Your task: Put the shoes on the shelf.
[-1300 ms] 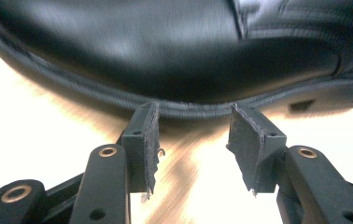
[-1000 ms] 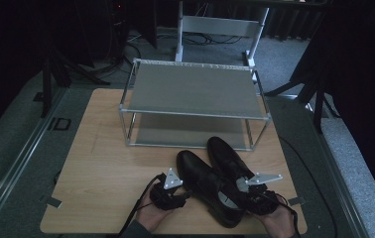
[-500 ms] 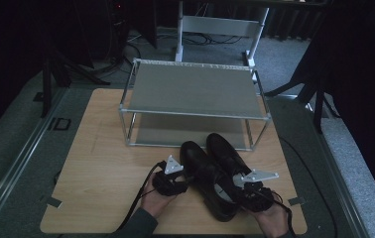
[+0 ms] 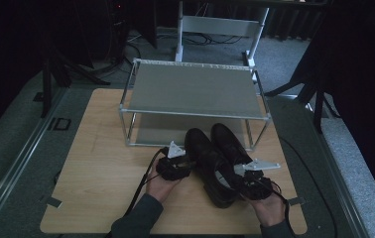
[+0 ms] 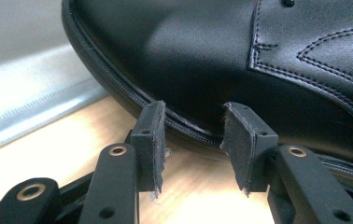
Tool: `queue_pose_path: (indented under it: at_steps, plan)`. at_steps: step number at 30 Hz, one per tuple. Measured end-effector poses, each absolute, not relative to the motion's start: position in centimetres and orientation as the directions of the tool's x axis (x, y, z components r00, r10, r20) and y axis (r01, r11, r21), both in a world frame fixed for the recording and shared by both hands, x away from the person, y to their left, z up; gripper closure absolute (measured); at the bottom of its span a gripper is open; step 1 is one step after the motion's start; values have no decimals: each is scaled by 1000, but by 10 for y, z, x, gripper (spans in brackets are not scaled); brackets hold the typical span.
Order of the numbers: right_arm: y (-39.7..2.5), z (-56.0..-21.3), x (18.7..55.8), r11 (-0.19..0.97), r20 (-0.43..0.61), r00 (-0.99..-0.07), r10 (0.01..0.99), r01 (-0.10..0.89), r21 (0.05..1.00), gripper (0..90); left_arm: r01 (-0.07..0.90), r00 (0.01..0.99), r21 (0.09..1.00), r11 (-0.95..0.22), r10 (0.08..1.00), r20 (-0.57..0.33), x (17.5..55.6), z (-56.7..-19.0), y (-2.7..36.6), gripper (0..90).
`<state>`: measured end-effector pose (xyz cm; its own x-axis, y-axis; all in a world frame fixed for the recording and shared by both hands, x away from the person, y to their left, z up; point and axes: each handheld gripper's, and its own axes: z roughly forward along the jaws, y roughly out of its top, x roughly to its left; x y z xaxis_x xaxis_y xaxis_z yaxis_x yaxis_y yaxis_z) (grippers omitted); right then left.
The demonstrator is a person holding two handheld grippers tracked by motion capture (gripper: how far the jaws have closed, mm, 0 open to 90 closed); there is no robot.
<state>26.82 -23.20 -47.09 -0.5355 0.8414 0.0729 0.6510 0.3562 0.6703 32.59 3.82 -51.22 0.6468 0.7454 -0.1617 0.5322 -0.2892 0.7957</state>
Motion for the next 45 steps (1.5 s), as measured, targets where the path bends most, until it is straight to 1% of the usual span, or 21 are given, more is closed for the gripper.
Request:
queue_pose_path:
  at_steps: [7,15,23,25,27,35,41,45]
  plan:
    - [-223,-474,286,315,76,-494,866,657,685,806,553,598,791,-261,786,-158,342,-513,37,651]
    - [-212,-473,303,296,45,-465,884,632,716,806,554,544,801,-227,827,-142,363,-509,36,661]
    - [-202,-476,322,242,62,-424,903,624,743,806,527,474,820,-223,878,-65,377,-508,28,737]
    - [-199,-477,326,234,59,-414,908,620,749,806,523,458,825,-215,887,-59,382,-507,26,752]
    - [-196,-477,331,228,51,-404,913,611,758,805,518,451,834,-191,889,-77,386,-507,24,758]
    - [-189,-483,353,164,76,-358,931,594,787,806,505,425,847,-168,902,-74,397,-509,17,786]
    - [-180,-485,362,179,39,-349,936,571,801,806,502,397,850,-159,916,-64,399,-511,13,833]
    - [-177,-486,368,155,54,-337,940,562,813,806,497,402,853,-160,914,-63,399,-508,11,842]
